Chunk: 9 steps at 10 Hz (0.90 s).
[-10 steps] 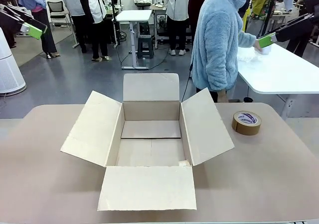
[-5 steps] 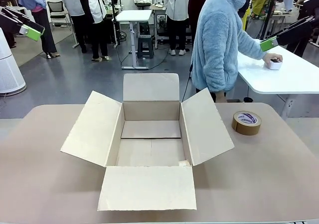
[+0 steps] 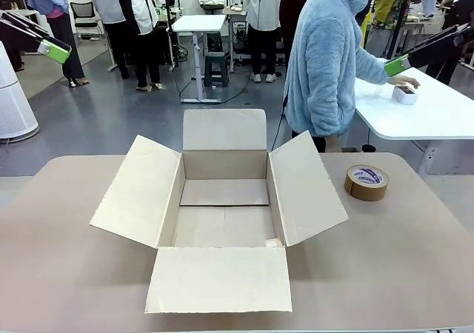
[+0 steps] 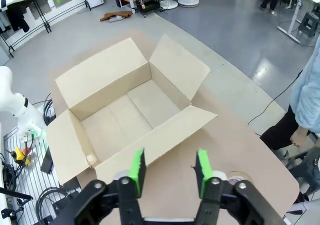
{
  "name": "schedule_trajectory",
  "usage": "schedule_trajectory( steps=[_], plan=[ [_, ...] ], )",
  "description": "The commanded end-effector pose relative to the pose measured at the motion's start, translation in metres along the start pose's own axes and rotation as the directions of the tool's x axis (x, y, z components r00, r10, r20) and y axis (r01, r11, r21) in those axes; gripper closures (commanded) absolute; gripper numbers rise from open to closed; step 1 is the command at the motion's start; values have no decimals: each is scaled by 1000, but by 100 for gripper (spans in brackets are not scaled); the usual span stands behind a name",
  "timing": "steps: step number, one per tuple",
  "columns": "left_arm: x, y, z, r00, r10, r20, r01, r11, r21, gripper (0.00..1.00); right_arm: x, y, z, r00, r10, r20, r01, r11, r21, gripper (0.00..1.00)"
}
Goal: Wrap the clocks to prevent damage.
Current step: Open the side flaps of the Package Box.
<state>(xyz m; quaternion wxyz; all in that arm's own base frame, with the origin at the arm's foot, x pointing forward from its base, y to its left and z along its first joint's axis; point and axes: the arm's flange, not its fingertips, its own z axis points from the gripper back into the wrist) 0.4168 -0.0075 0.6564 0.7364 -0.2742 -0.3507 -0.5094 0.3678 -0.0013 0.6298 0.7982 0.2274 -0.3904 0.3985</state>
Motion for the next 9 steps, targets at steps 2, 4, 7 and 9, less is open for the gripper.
schedule_trajectory(
  steps=[2,4,7,9],
  plan=[
    [-8,-3,2,1000,-12,-6,12,1000,-9,100,-5,0,1,999,-22,23,21,998,57,100],
    [-9,-3,0,1000,-9,-4,9,1000,-16,100,-6,-2,1,1000,-20,18,19,997,73,100],
    [-9,-3,-3,1000,3,6,-3,1000,-23,100,-9,-6,1,1000,-24,7,23,993,112,100],
    [-5,0,-1,1000,10,-5,-10,1000,-12,100,-7,2,0,1000,-31,2,31,998,63,100]
  ],
)
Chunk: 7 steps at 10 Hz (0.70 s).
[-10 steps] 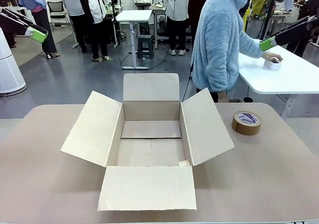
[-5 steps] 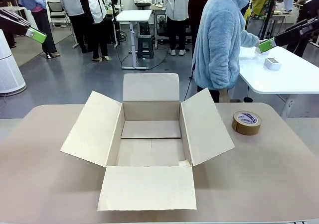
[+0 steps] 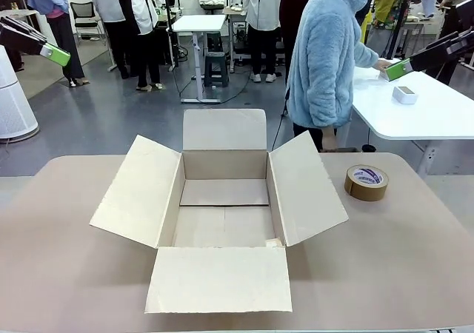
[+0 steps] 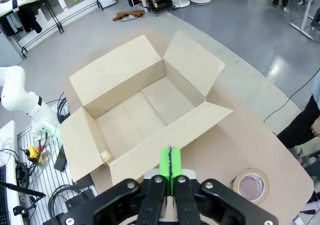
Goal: Wrap the clocks to prevent damage.
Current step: Open the side flaps of the Package Box.
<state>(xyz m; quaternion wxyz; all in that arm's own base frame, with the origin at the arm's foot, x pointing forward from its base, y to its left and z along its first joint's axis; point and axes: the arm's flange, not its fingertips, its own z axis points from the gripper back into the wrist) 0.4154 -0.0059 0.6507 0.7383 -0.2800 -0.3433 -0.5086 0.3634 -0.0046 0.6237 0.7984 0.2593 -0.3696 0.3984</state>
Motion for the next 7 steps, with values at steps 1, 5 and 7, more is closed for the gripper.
schedule_trajectory(
  steps=[1,5,7],
  plan=[
    [1,0,1,1000,-1,1,1,1000,2,100,1,0,0,1000,4,11,-4,1000,-4,100],
    [77,-35,-61,958,44,-282,-25,997,71,100,84,65,-51,972,-93,-214,78,994,-79,99],
    [106,-51,-109,872,65,-484,-41,997,59,100,116,98,-87,919,-170,-355,109,977,-185,99]
  ],
)
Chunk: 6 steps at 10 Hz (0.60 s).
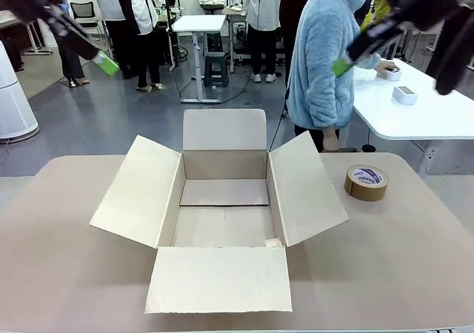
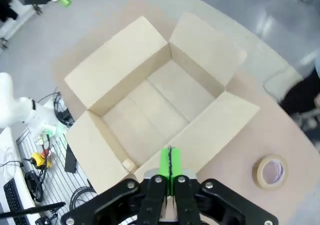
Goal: Wrap the clocks to prevent damage.
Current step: Open the side flaps of the Package Box.
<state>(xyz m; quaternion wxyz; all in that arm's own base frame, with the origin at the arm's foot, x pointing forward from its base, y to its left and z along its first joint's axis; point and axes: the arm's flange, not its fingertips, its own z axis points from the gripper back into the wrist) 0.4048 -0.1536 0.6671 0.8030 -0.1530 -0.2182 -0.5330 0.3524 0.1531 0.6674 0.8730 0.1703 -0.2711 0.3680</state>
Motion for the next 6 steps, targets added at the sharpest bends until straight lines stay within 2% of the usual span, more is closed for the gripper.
schedule_trajectory(
  steps=[1,3,4,5,6],
  plan=[
    [29,-2,-25,967,76,-241,-85,996,-25,100,24,17,-19,973,-122,-196,99,988,-120,99],
    [40,-20,-69,899,222,-377,-201,975,95,100,23,42,-60,918,-244,-312,156,947,-280,99],
    [41,-28,-87,864,314,-394,-252,946,204,100,21,51,-79,897,-291,-332,173,924,-342,99],
    [39,-31,-100,843,377,-383,-280,917,285,100,19,52,-95,893,-327,-309,208,909,-361,99],
    [35,-31,-112,843,389,-371,-277,906,320,100,13,49,-115,883,-350,-313,228,902,-366,99]
  ],
)
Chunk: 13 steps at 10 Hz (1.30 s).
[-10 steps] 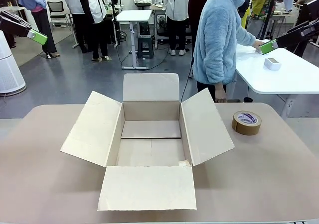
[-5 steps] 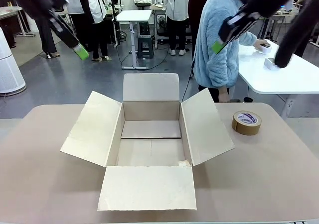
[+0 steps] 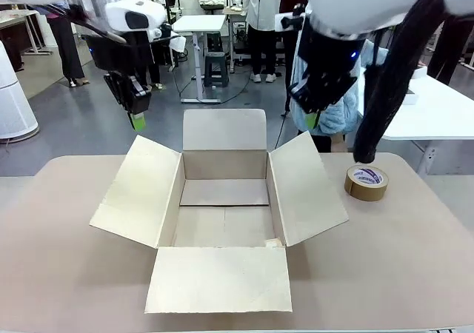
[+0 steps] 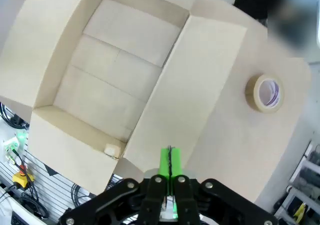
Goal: Wrap the clocks to prevent damage.
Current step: Open the side flaps of the Package Box.
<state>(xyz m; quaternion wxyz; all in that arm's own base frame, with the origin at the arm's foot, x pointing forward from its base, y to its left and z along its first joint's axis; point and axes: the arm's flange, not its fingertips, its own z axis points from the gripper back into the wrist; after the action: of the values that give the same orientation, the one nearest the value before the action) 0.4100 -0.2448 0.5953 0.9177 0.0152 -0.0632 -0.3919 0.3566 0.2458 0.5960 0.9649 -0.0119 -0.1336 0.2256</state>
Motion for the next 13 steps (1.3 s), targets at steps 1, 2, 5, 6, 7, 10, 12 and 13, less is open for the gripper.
schedule_trajectory(
  steps=[1,2,5,6,7,10,12,13],
  plan=[
    [-1,3,-21,997,70,22,-71,996,60,100,9,0,-31,998,-59,-24,59,998,17,99],
    [-3,9,-38,994,105,24,-107,993,59,100,11,-2,-52,996,-90,-21,90,996,7,99],
    [-13,23,-94,995,104,5,-104,994,-20,100,16,-24,-107,993,-120,-21,120,993,5,99],
    [-16,27,-109,995,100,-1,-100,995,-25,100,15,-33,-125,991,-120,-52,121,992,24,99],
    [-19,32,-123,993,119,-17,-120,992,-33,100,12,-41,-142,990,-128,-65,130,991,28,99],
    [-34,48,-145,986,161,-43,-163,985,-53,100,1,-56,-164,986,-153,-68,153,988,-8,99],
    [-46,54,-164,991,124,-52,-130,981,-143,100,-11,-68,-184,980,-174,-102,172,985,-21,99],
    [-51,55,-173,994,106,-35,-111,974,-198,100,-17,-71,-198,972,-177,-156,176,984,-18,99]
  ],
)
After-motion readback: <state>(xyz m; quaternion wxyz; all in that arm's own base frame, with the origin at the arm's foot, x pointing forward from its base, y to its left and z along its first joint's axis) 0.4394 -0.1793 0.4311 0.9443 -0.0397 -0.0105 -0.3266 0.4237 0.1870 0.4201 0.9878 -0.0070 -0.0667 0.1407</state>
